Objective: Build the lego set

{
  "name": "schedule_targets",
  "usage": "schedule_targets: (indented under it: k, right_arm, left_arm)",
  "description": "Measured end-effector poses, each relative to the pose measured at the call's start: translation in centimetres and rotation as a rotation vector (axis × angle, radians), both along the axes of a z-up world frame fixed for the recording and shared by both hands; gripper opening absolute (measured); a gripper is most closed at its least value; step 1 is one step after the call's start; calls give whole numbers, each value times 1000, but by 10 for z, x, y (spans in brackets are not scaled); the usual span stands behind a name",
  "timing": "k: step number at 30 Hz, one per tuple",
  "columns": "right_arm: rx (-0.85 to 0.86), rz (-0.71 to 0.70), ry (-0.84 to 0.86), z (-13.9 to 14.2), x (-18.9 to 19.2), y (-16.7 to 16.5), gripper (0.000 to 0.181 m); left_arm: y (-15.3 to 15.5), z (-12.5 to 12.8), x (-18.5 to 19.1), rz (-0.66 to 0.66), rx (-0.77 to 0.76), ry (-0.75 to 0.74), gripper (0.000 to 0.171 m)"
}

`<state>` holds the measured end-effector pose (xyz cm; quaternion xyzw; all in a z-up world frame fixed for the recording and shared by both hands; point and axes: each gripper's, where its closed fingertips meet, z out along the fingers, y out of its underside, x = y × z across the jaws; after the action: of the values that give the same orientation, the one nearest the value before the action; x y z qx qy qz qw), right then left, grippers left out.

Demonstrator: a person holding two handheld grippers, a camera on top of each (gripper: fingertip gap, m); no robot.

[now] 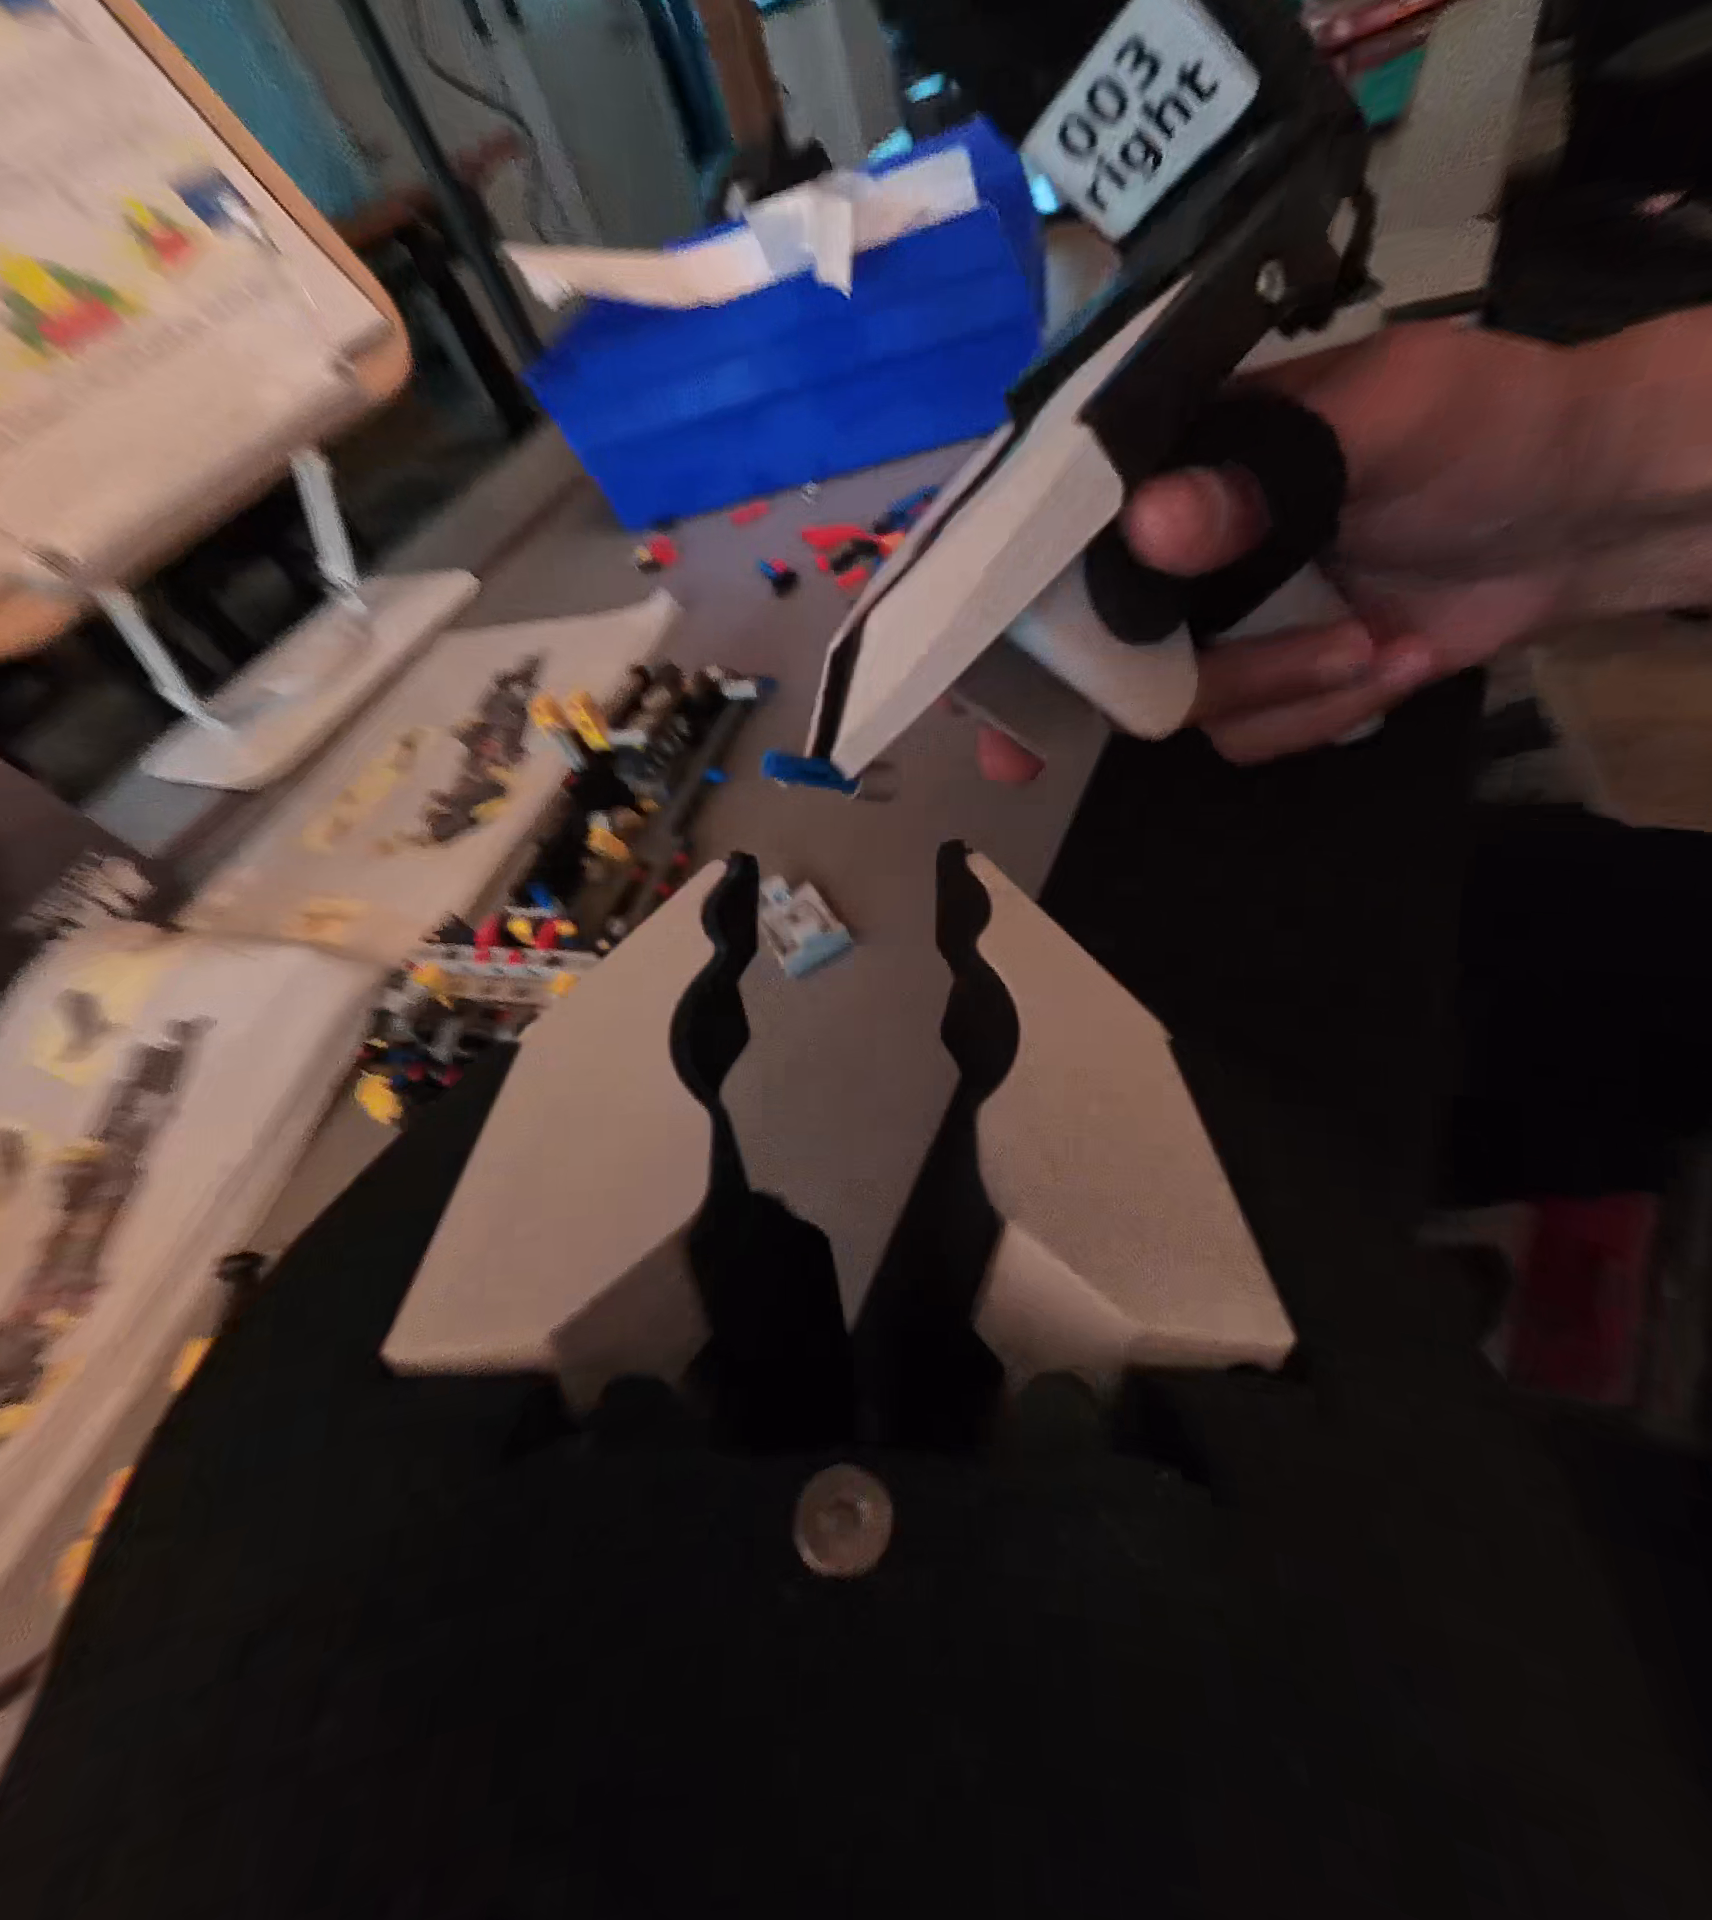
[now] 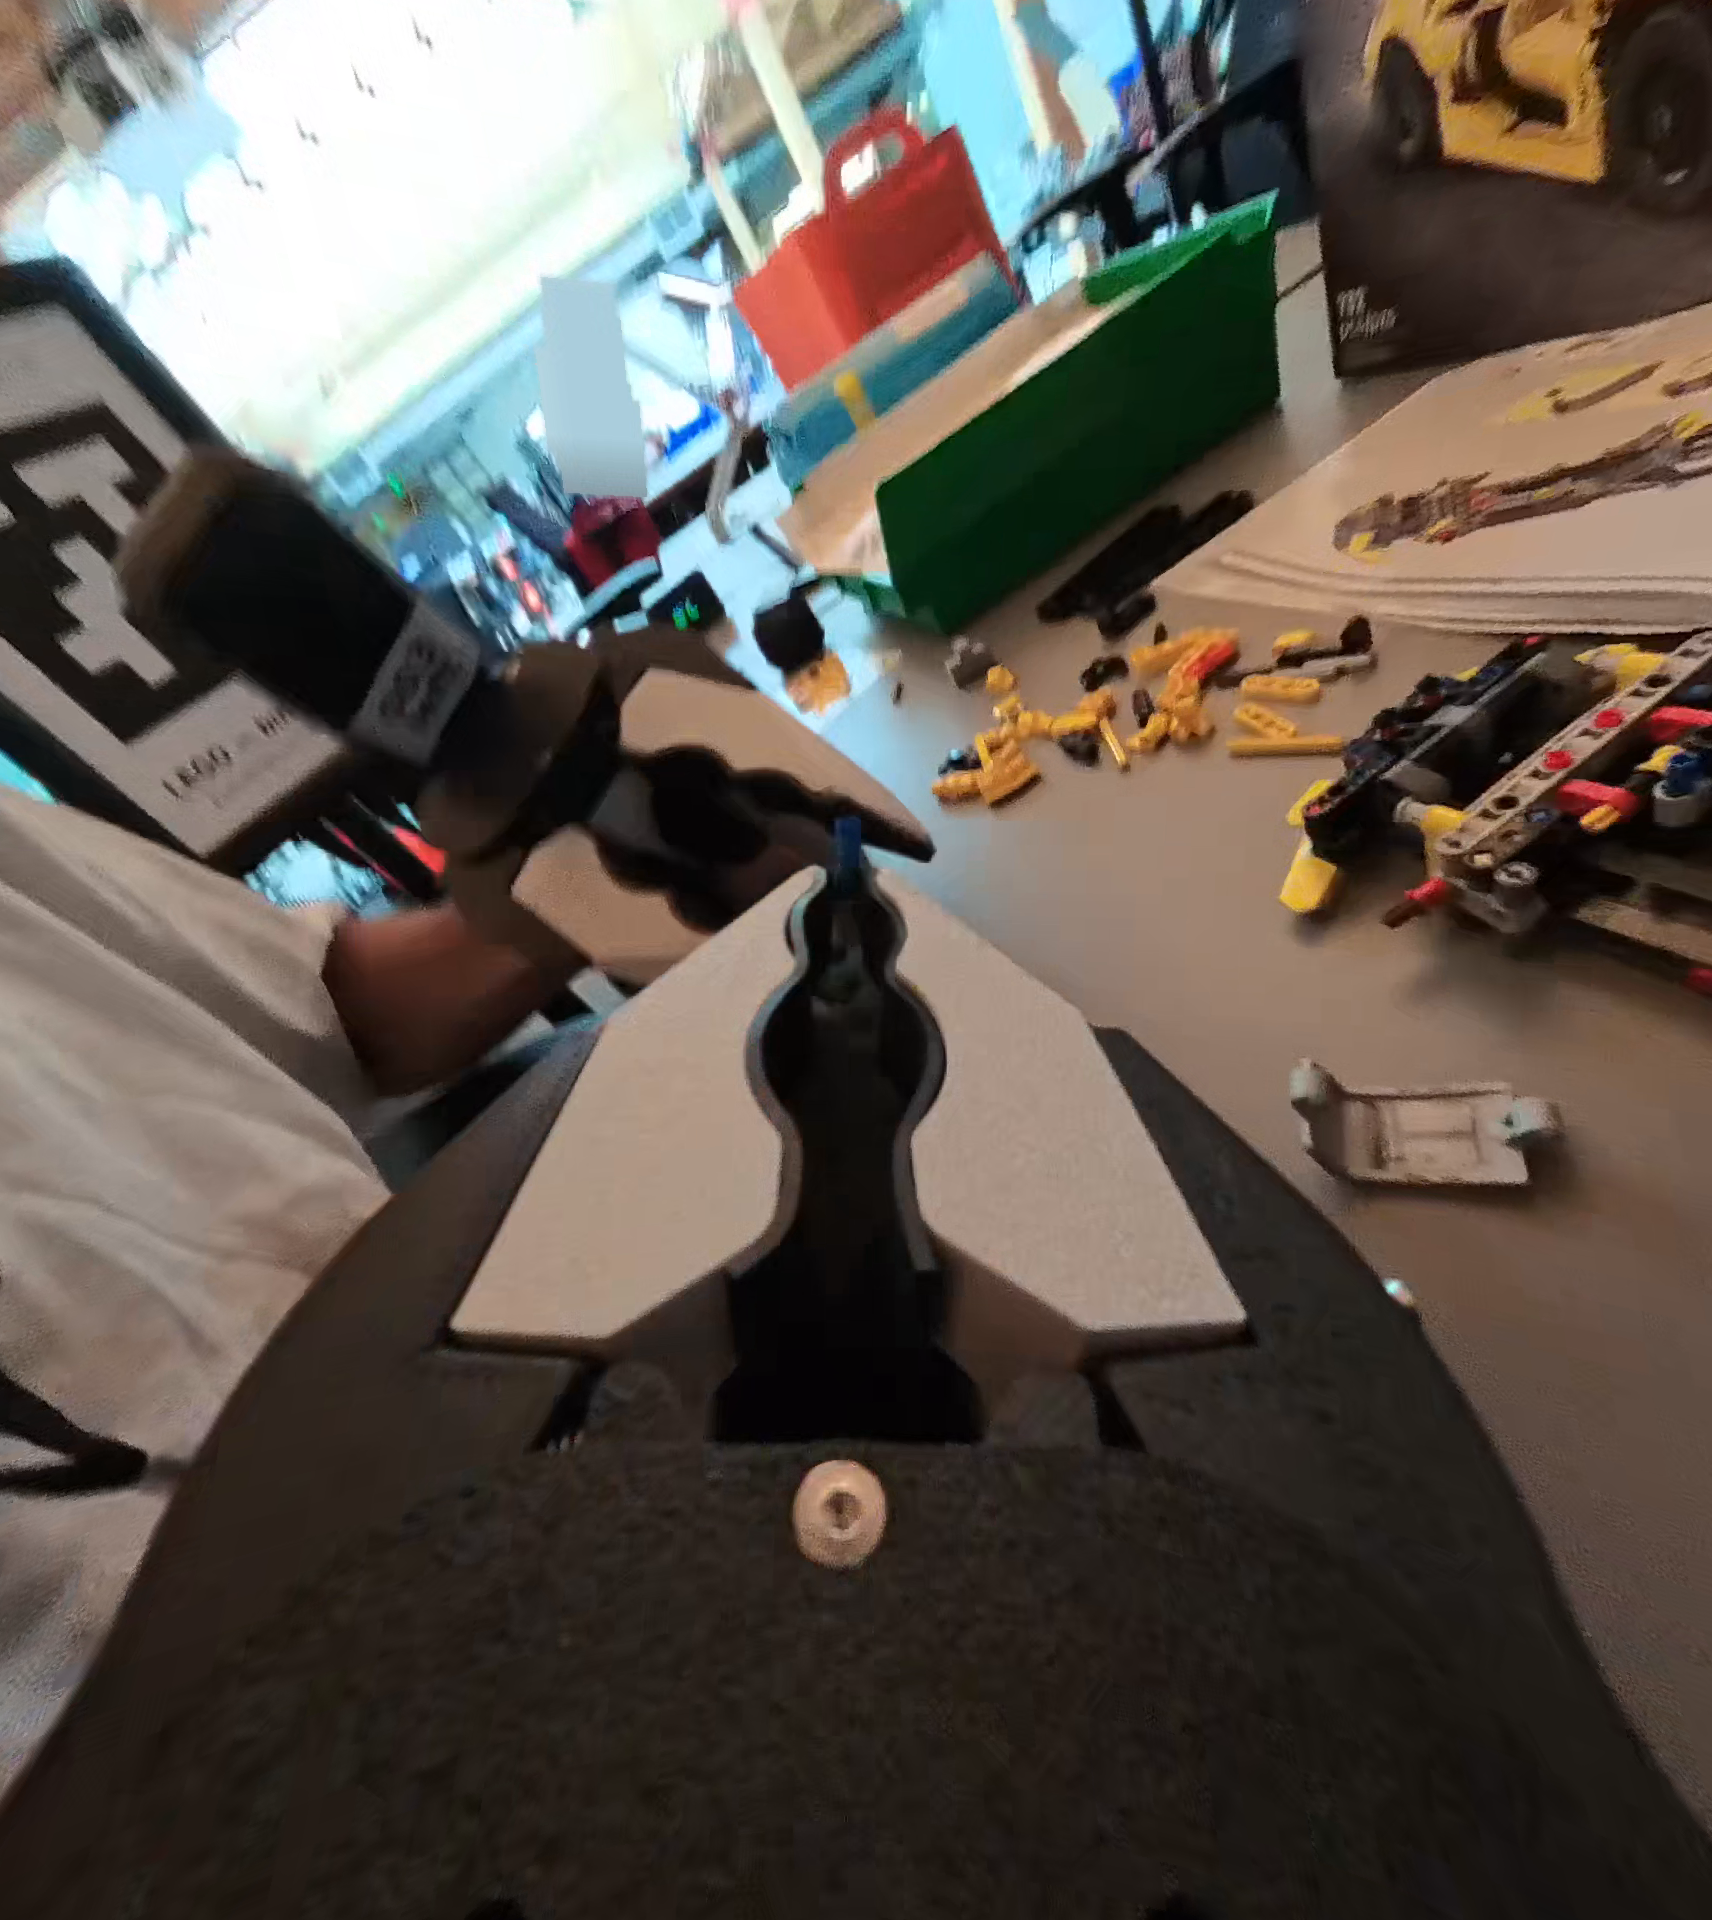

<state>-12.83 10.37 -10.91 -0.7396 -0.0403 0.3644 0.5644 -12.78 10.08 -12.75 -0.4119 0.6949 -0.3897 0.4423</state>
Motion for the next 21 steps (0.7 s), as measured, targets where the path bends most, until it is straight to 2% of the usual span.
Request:
schedule_targets:
  k: [5,11,17,21]
  right_arm:
    - [16,-32,232,14,1,9,3]
    - [4,-8,230,12,-7,10,0]
    - [-1,43,313,13,-7,8,0]
    - [-24,64,344,12,-6,8,0]
  left_arm:
    - [-1,23,7,105,101,-143,25]
    - [1,28,10,132,175,-185,17]
    - [3,26,7,94,240,-178,12]
    - [5,24,8,62,228,-158,11]
